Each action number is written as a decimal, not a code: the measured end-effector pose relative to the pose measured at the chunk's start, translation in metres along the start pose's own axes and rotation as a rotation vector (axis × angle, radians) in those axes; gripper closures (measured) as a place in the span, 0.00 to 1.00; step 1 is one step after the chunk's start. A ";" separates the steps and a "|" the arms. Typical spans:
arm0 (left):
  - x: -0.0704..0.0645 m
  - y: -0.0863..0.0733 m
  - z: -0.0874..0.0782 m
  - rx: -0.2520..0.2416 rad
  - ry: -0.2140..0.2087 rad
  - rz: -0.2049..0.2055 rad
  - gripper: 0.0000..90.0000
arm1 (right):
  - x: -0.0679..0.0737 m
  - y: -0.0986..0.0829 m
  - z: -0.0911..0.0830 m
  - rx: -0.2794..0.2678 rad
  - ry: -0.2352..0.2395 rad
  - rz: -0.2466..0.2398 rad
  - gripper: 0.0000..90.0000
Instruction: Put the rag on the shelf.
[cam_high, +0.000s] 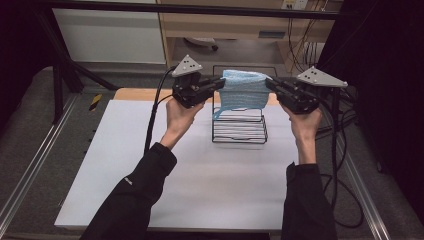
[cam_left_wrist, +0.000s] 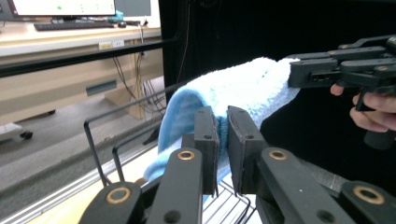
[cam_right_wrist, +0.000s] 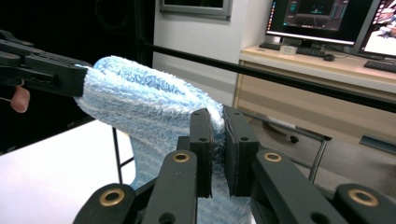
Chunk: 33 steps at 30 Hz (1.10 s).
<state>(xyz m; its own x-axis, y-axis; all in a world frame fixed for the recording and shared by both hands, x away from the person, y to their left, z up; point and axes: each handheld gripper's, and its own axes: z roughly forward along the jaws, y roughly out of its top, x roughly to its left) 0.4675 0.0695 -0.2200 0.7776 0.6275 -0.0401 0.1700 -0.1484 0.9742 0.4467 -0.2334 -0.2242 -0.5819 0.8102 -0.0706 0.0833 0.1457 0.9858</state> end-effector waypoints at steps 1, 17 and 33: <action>0.000 -0.001 0.000 0.007 -0.002 -0.001 0.91 | 0.001 -0.001 -0.001 0.004 0.001 0.001 0.92; -0.011 0.020 -0.019 -0.010 0.029 -0.022 0.87 | 0.004 -0.019 -0.008 0.031 0.034 -0.012 0.92; -0.015 0.032 0.014 0.151 0.024 0.014 0.96 | 0.005 -0.024 -0.010 0.037 0.047 -0.036 0.91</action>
<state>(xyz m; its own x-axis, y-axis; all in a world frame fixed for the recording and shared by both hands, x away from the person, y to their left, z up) 0.4696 0.0445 -0.1915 0.7662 0.6422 -0.0200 0.2499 -0.2693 0.9301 0.4340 -0.2387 -0.2465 -0.6225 0.7765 -0.0980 0.0911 0.1962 0.9763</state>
